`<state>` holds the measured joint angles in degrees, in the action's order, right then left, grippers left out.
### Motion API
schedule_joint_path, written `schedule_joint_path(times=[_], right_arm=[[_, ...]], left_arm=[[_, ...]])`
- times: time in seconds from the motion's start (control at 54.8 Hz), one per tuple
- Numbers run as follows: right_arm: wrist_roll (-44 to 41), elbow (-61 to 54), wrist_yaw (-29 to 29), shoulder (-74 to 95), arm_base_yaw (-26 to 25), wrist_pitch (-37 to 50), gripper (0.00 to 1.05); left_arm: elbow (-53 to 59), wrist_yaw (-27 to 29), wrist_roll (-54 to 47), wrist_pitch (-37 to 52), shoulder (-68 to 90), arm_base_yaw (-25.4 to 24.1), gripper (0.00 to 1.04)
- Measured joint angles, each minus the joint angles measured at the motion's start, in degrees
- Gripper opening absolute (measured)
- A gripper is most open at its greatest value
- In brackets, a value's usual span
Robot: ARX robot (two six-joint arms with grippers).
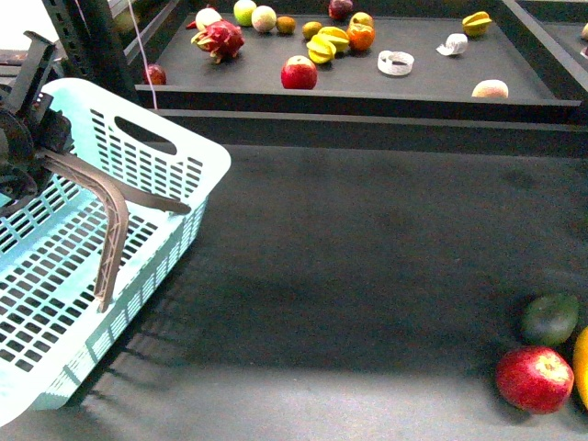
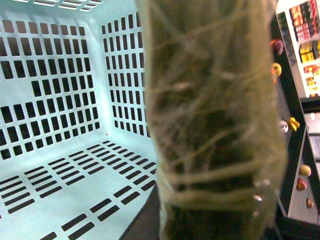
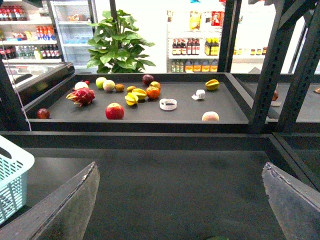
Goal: Pick mango with right arm and hold basket with left
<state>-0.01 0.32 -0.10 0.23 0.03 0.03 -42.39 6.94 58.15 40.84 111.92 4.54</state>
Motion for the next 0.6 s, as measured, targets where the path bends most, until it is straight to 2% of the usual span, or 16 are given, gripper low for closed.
schedule_joint_path(times=[0.201,0.475,0.603], right_arm=[[0.00,0.00,-0.02,0.00,0.00,0.00,0.97],[0.00,0.00,-0.02,0.02,0.00,0.00,0.97],[0.00,0.00,-0.02,0.00,0.00,0.00,0.97]], left_arm=[[4.96,-8.66,-9.97,4.90,-5.44,6.23,0.05],[7.43,-16.50,-21.33,7.48,-10.67,13.60,0.05],[9.22,-18.01,-27.06,9.97,-11.13,16.55,0.05]])
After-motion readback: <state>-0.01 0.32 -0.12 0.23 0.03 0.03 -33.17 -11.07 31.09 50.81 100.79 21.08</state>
